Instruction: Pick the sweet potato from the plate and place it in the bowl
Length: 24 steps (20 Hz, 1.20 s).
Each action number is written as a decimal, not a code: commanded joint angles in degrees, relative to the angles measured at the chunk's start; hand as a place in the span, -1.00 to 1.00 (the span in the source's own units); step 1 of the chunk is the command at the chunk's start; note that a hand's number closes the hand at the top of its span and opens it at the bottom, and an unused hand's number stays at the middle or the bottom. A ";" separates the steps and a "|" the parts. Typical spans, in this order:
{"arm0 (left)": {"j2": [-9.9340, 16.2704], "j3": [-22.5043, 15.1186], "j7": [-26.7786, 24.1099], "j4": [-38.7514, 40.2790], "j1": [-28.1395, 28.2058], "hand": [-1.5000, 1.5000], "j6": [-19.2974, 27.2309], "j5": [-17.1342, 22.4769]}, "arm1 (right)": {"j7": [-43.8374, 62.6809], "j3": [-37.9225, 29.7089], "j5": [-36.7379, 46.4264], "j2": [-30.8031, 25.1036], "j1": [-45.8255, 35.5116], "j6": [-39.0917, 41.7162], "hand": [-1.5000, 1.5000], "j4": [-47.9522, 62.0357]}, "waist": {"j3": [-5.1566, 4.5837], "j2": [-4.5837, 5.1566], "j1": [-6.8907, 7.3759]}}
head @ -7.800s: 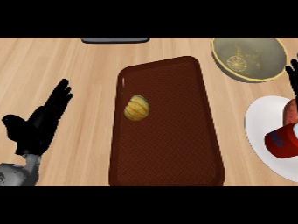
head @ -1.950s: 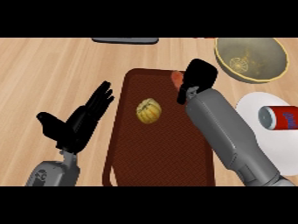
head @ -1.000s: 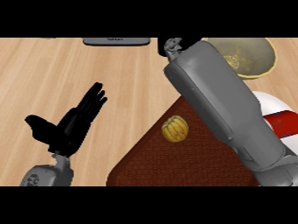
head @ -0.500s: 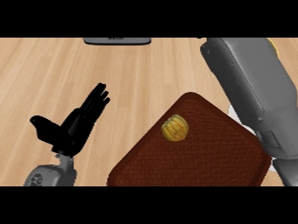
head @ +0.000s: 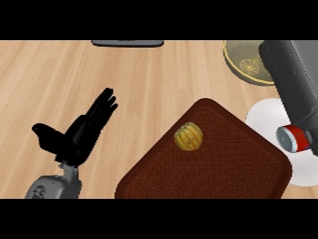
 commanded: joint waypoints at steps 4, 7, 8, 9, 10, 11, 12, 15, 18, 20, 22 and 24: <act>-1.50 -1.30 -2.14 1.45 -1.05 0.00 -0.02 -1.63 | -8.15 -3.66 0.95 -5.69 -2.39 -7.38 1.00 16.23 | 0.02 0.62 1.46; -0.14 0.72 -0.21 2.17 -3.39 0.00 -1.89 0.98 | -8.76 -4.56 0.54 -7.75 -0.53 -4.30 1.00 21.11 | 0.04 1.09 1.97; -0.42 -0.28 -0.48 1.54 -2.52 0.00 -0.55 -0.92 | -7.52 -6.27 -0.82 -8.26 0.38 -3.51 1.00 22.60 | 0.08 1.22 2.30; 0.48 0.70 -1.97 3.13 -1.11 0.00 -2.70 0.59 | -7.07 -8.04 -2.17 -8.06 0.29 -5.91 1.00 22.96 | 0.06 1.11 2.14; 0.04 0.65 -0.76 2.15 -2.30 0.00 -2.09 0.80 | -6.49 -9.36 -2.89 -9.52 0.72 -6.40 1.00 24.26 | 0.12 1.46 2.70; -1.07 -0.07 -0.44 2.18 -2.16 0.00 -0.97 0.11 | -5.58 -9.80 -3.41 -7.91 0.81 -6.93 -1.00 24.64 | 0.09 0.89 1.87; -0.65 -0.51 -1.41 1.49 -1.27 0.00 -2.00 0.14 | -8.06 -11.99 -5.20 -9.72 2.34 -10.98 -1.00 24.50 | 0.18 1.43 2.78; -1.19 -1.60 0.88 -2.15 -1.19 0.00 -0.24 -0.90 | -13.44 -13.84 -7.25 -9.64 2.23 -13.03 -1.00 25.41 | 0.23 1.24 3.27; -2.27 -1.44 -0.81 2.31 -2.71 0.00 -0.32 -1.24 | -19.83 -17.24 -11.09 -9.58 3.52 -17.37 -1.00 23.86 | 0.22 1.25 1.99; 0.11 0.97 0.38 1.48 -2.40 0.00 -1.96 0.90 | -21.04 -19.69 -13.63 -7.42 4.05 -24.37 -1.00 20.85 | 0.24 1.01 1.95; -1.10 -0.40 0.22 0.87 -1.47 0.00 -0.88 -0.14 | -26.43 -22.32 -16.82 -5.79 5.90 -31.22 -1.00 17.37 | 0.36 0.82 1.56; -0.23 -0.03 0.18 0.40 -1.18 0.00 -0.80 -0.65 | -30.04 -23.75 -19.07 -3.67 4.84 -37.57 -1.00 12.28 | 0.36 0.12 0.94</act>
